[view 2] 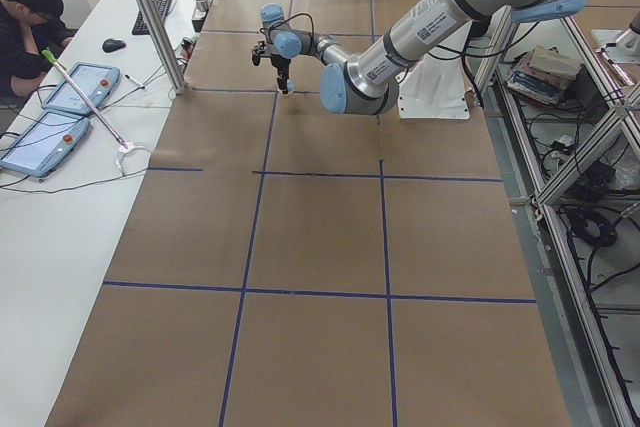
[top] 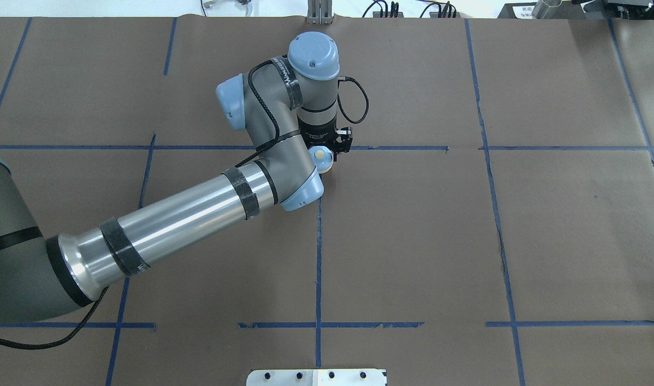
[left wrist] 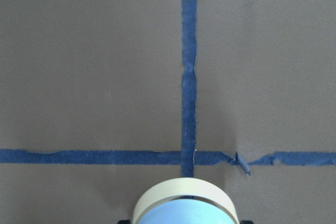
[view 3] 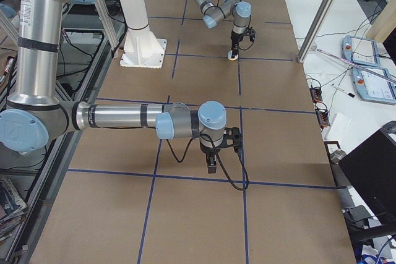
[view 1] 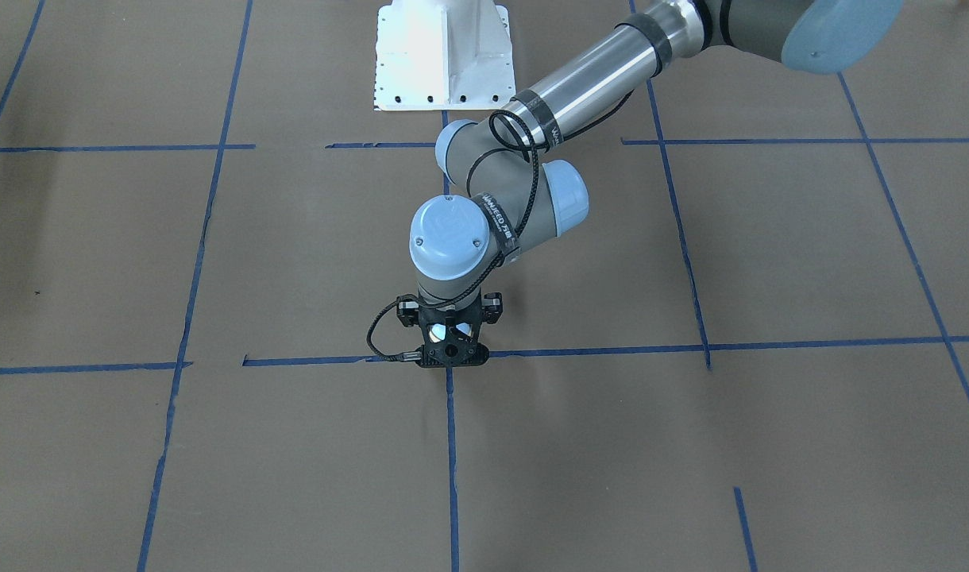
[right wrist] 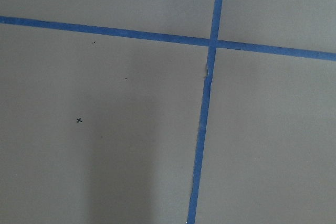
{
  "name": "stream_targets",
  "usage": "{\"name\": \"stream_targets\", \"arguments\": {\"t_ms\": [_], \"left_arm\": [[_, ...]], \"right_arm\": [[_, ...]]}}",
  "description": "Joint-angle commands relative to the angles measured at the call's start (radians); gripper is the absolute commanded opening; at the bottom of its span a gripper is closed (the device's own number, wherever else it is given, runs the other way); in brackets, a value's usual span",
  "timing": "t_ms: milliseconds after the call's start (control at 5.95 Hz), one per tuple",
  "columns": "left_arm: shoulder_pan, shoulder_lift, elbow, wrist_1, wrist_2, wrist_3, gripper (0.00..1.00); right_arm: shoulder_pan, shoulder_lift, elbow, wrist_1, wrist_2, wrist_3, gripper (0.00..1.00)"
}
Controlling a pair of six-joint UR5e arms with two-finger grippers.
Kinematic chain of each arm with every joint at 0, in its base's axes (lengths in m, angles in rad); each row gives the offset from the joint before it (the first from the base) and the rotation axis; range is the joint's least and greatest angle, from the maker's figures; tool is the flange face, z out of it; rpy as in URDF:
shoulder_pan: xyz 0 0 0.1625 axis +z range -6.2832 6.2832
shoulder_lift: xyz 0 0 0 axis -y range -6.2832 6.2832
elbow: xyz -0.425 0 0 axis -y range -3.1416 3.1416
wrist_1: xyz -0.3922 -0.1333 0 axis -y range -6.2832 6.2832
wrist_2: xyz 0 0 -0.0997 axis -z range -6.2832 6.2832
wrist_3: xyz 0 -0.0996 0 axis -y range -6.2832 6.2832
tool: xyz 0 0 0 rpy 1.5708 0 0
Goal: Place and press bell with both arms
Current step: 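Lower the bell onto the table and open the left gripper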
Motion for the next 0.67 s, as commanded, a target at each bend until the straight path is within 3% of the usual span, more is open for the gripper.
{"name": "stream_targets", "arguments": {"t_ms": [0, 336, 504], "left_arm": [[-0.002, 0.000, -0.020, 0.007, 0.000, 0.003, 1.00], [-0.063, 0.073, -0.177, 0.077, -0.006, 0.015, 1.00], [-0.102, 0.225, -0.367, 0.133, -0.009, 0.095, 1.00]], "right_arm": [[0.000, 0.000, 0.000, 0.000, 0.000, 0.002, 1.00], [0.000, 0.000, 0.002, 0.000, 0.000, 0.002, 1.00], [0.000, 0.000, 0.002, 0.000, 0.000, 0.002, 1.00]]}}
